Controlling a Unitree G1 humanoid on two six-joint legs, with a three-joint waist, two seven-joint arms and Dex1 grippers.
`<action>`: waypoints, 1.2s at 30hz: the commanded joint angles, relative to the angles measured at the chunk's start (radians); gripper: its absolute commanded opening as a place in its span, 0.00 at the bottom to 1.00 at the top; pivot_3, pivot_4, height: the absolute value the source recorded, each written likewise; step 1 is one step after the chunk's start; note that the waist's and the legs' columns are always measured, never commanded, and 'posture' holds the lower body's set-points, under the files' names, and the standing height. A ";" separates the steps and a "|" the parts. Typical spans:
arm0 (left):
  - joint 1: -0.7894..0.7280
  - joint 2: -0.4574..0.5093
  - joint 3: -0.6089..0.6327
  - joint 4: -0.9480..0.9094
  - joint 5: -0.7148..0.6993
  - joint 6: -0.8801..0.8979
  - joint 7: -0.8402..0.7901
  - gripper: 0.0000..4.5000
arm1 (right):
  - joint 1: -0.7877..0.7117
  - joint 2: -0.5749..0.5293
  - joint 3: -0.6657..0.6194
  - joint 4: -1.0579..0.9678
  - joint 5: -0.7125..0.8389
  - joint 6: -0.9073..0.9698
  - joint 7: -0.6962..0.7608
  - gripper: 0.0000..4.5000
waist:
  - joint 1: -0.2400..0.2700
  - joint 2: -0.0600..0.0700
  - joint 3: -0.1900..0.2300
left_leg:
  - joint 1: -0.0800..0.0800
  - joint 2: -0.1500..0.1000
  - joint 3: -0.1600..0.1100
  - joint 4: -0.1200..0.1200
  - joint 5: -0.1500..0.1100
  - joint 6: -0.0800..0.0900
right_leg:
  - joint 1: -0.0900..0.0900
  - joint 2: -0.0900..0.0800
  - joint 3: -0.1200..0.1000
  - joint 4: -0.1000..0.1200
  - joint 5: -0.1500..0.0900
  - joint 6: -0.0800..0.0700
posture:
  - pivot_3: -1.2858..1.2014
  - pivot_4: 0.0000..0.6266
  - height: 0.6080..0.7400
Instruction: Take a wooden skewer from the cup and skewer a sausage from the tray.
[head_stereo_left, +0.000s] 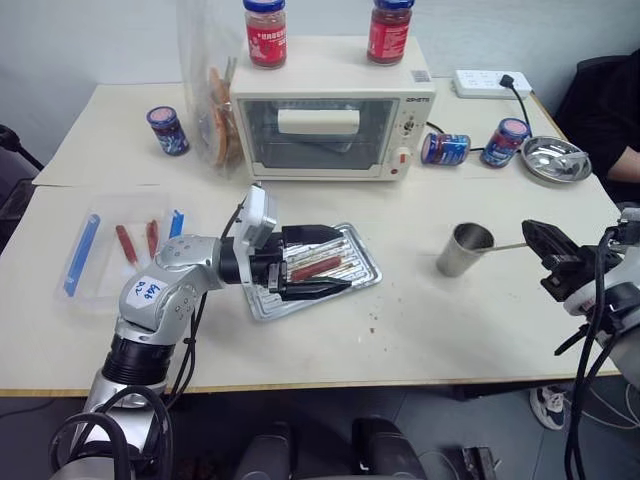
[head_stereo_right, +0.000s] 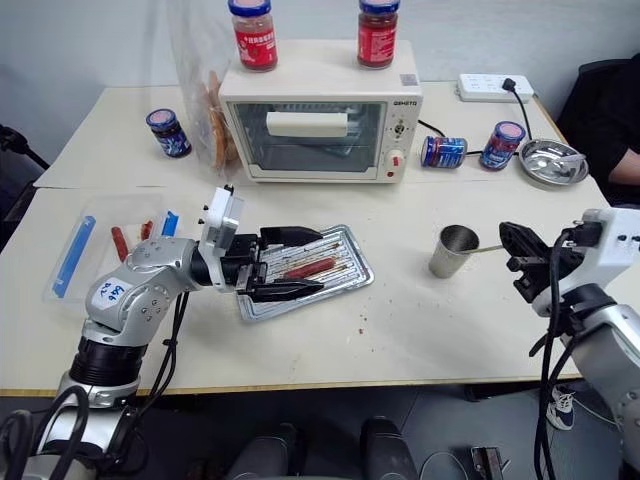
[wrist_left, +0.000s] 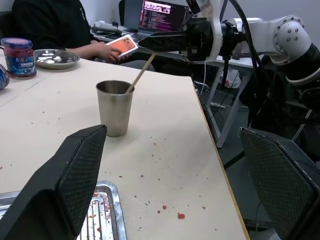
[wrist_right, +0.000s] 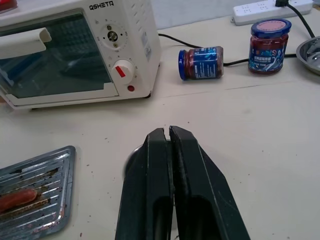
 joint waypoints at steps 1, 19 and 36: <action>-0.009 0.000 0.013 -0.001 0.008 -0.023 0.003 1.00 | -0.026 -0.058 -0.055 -0.016 0.058 0.018 0.010 0.01 | -0.001 0.000 0.000 | 0.000 0.000 0.000 0.000 0.000 0.000 | 0.000 0.000 0.000 0.000 0.000 0.000 | 0.52 0.24 1.00; 0.032 0.018 0.153 -0.086 -0.090 0.066 0.129 1.00 | -0.477 -0.091 0.209 0.276 0.765 0.190 0.045 0.01 | -0.004 -0.005 0.002 | 0.000 0.002 -0.001 0.001 0.000 0.001 | 0.000 0.000 -0.001 -0.001 0.000 0.000 | 0.52 0.24 1.00; 0.139 -0.006 0.219 -0.292 -0.228 0.147 0.324 0.78 | -0.700 0.332 0.255 0.520 0.765 0.377 -0.095 0.00 | -0.004 -0.004 0.002 | -0.010 0.000 -0.001 0.002 0.001 -0.001 | -0.011 -0.001 -0.002 0.002 0.000 0.000 | 0.52 0.24 1.00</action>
